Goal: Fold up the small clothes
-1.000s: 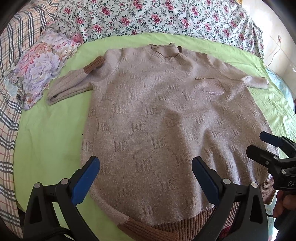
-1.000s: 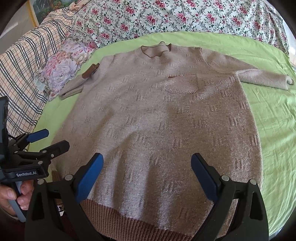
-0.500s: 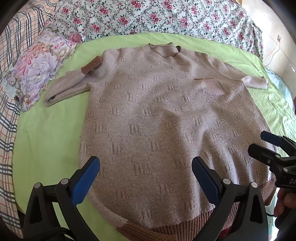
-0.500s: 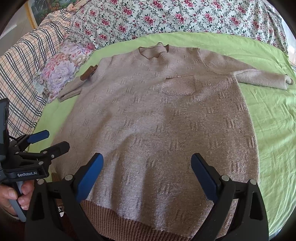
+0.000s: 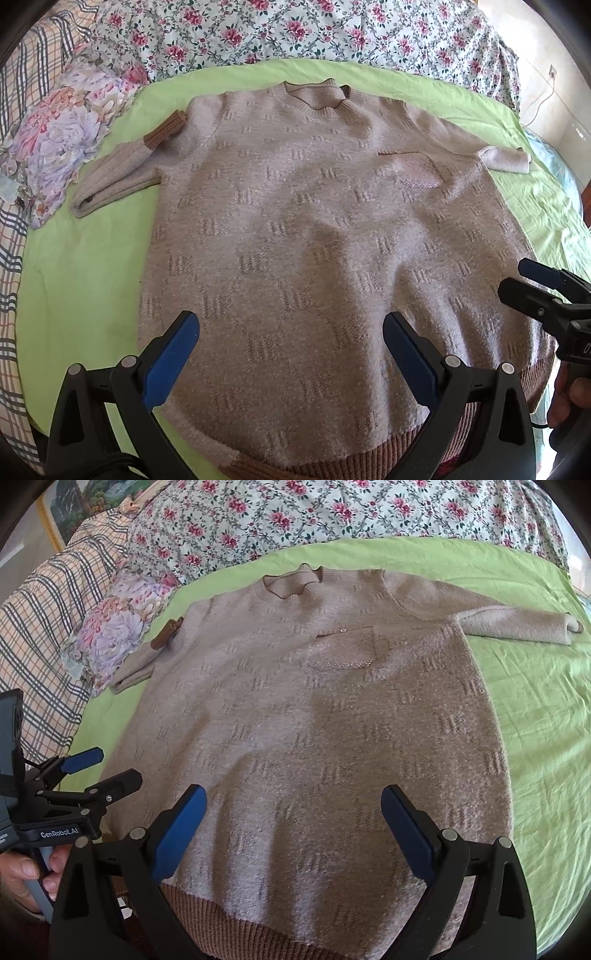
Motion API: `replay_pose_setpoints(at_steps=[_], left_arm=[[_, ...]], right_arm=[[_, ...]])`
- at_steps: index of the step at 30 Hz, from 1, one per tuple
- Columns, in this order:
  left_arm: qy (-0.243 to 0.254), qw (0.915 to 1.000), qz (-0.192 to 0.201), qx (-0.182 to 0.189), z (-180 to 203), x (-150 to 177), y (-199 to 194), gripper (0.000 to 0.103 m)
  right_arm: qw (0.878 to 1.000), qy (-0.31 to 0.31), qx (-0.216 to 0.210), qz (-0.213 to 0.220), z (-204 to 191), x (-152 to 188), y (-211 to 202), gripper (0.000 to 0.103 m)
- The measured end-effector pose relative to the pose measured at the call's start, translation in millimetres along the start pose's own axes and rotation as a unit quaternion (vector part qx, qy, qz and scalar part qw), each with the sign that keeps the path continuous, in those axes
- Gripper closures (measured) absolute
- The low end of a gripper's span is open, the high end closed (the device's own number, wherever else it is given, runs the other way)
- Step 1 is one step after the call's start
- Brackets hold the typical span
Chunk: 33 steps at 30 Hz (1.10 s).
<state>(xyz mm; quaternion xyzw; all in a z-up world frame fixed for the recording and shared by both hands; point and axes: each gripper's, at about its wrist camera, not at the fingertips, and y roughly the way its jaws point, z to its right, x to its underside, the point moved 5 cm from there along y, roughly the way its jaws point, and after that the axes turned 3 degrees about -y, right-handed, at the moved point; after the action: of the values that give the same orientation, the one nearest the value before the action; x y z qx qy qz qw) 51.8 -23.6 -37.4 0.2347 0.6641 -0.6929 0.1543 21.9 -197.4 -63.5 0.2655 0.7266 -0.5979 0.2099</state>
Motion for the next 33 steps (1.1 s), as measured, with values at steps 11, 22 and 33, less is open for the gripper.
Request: replay_pose_setpoints(at_steps=[11,22,33], left_arm=[[-0.008,0.9999,-0.008,0.002,-4.4,-20.1,13.2,0.003],[-0.018,0.9996,-0.02,0.001,-3.8,-37.2,30.1,0.003],[-0.012,0.9986,-0.052,-0.001,8.8,-38.5,54.7,0.003]], right_arm=[[0.998,0.059,0.005,0.009,50.1,-23.9,-10.1,0.021],[0.984,0.157,0.06,0.052,193.8,-104.5,-39.4,0.034],[0.934,0.299,0.177,0.085,407.5,-194.1,-32.5,0.043]])
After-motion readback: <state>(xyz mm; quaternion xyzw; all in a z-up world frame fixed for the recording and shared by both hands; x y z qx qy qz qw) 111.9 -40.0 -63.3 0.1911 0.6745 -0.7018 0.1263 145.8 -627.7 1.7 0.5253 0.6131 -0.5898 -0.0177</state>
